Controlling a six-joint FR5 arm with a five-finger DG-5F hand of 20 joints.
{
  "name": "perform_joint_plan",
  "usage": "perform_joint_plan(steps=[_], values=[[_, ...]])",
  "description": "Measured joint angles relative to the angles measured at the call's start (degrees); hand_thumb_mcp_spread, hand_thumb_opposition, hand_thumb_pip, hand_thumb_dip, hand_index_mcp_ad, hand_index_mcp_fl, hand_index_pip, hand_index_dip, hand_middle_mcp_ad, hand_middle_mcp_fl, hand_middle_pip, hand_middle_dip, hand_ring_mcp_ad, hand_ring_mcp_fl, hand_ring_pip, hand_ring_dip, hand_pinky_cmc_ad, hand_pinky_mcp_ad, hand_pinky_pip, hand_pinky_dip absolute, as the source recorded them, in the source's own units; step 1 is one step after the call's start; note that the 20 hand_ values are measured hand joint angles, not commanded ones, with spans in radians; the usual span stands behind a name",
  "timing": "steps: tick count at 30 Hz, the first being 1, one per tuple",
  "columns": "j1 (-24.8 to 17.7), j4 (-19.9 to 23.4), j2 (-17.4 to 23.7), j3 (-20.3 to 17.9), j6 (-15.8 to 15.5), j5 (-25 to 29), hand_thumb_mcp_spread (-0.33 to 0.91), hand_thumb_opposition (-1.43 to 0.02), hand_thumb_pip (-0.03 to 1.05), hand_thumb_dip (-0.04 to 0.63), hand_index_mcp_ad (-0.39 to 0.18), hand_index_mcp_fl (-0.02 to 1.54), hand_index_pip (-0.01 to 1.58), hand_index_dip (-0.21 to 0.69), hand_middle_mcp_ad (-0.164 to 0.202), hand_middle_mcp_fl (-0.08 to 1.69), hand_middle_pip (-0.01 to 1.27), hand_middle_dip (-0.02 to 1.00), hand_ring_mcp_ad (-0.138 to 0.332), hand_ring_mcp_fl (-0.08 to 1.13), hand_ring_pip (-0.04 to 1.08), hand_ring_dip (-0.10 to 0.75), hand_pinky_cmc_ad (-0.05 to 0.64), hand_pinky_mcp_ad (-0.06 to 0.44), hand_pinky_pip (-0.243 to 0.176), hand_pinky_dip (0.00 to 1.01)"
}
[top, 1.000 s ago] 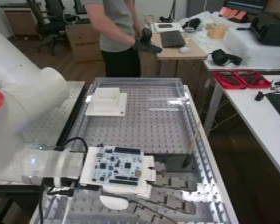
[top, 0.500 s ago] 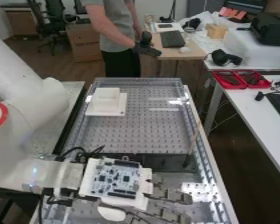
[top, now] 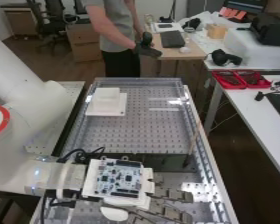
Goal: Grab the paper clip and place it in the clear container
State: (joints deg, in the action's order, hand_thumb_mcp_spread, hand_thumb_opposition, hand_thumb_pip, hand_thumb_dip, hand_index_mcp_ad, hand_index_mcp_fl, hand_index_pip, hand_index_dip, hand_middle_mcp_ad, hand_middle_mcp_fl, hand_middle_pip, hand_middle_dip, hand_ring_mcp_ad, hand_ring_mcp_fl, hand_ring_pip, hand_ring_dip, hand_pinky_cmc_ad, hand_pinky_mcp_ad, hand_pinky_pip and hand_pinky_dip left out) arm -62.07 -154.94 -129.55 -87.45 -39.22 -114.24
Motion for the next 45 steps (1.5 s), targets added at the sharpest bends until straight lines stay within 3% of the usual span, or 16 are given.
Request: perform_joint_plan(steps=[22,26,33,45], values=[[-0.1,0.7,-0.2,-0.1,0.2,-1.2,0.45,-0.86,0.64,0.269,-0.155,0.29,1.43,0.051,0.010,0.01,0.12,0.17,0.117,0.00,0.08,0.112,0.347,0.278,-0.089,0.22],[0.0,0.8,-0.3,-0.1,0.0,-1.2,0.50,-0.90,0.64,0.269,-0.201,0.38,1.49,0.051,0.009,0.01,0.12,0.17,0.117,0.00,0.08,0.112,0.340,0.278,-0.075,0.21],[0.0,0.9,-0.3,-0.2,-0.2,-1.4,0.50,-0.93,0.63,0.269,-0.220,0.42,1.53,0.054,0.012,0.01,0.12,0.17,0.119,0.00,0.08,0.112,0.333,0.278,-0.075,0.20],[-0.1,0.3,-0.3,-0.1,0.4,-1.2,0.50,-0.91,0.63,0.269,-0.220,0.34,1.45,0.058,0.012,0.01,0.12,0.17,0.119,0.00,0.08,0.112,0.328,0.278,-0.063,0.20]])
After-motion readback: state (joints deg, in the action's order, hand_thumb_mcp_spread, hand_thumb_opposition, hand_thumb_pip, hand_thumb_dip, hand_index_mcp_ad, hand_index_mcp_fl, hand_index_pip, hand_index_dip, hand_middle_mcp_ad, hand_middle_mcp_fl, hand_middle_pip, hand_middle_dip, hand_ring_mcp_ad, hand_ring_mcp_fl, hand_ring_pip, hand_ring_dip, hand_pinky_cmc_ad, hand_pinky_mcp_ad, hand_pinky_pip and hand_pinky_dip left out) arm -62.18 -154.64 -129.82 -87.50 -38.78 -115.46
